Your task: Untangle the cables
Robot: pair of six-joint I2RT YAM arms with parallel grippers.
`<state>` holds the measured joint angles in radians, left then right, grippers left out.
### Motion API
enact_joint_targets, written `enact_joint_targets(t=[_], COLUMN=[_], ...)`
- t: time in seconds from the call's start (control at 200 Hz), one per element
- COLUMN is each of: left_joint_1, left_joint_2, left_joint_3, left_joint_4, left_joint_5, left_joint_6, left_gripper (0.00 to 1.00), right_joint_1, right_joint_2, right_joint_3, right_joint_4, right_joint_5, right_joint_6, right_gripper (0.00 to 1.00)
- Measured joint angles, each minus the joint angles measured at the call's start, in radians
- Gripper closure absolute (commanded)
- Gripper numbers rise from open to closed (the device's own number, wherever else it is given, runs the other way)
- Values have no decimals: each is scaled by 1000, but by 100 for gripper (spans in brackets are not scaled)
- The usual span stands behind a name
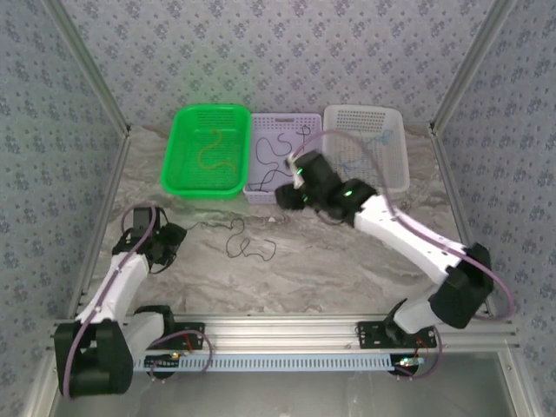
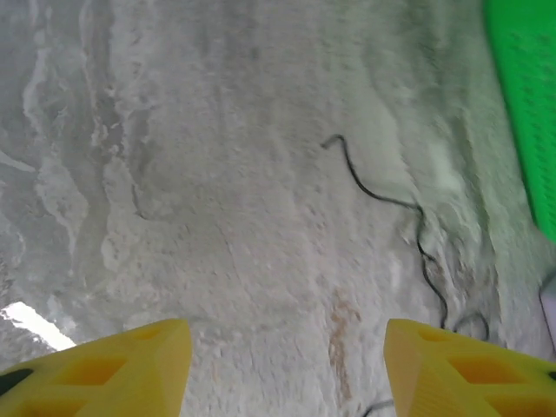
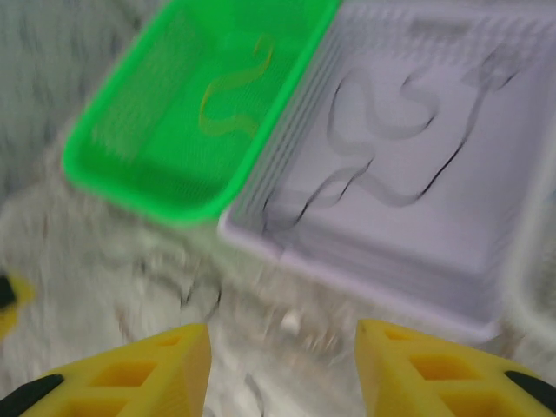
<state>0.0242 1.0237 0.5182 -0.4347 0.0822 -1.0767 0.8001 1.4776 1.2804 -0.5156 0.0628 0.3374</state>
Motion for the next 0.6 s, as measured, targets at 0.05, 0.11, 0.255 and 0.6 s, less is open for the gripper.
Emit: enact_joint_targets(t=[0.05,0.11,0.255,0.6], left_joint_1=[14,28,63,86], left_joint_2=[42,93,241,388], left_joint_3=[-8,-15,-17,25], left_joint_4=[51,121,285,384], left_joint_5=[8,16,55,95], left_joint_6=[-33,-64,-116,-158], left_gripper=[42,43,46,73], right_joint_1=[44,79,118,121], right_joint_2=[40,82,130,227], right_joint_3=[-36,-59,-71,-71], right_joint_4=[0,0,23,69], right_joint_5=[13,29,54,77], right_joint_6=[14,27,47,78], right_gripper=[51,51,51,51])
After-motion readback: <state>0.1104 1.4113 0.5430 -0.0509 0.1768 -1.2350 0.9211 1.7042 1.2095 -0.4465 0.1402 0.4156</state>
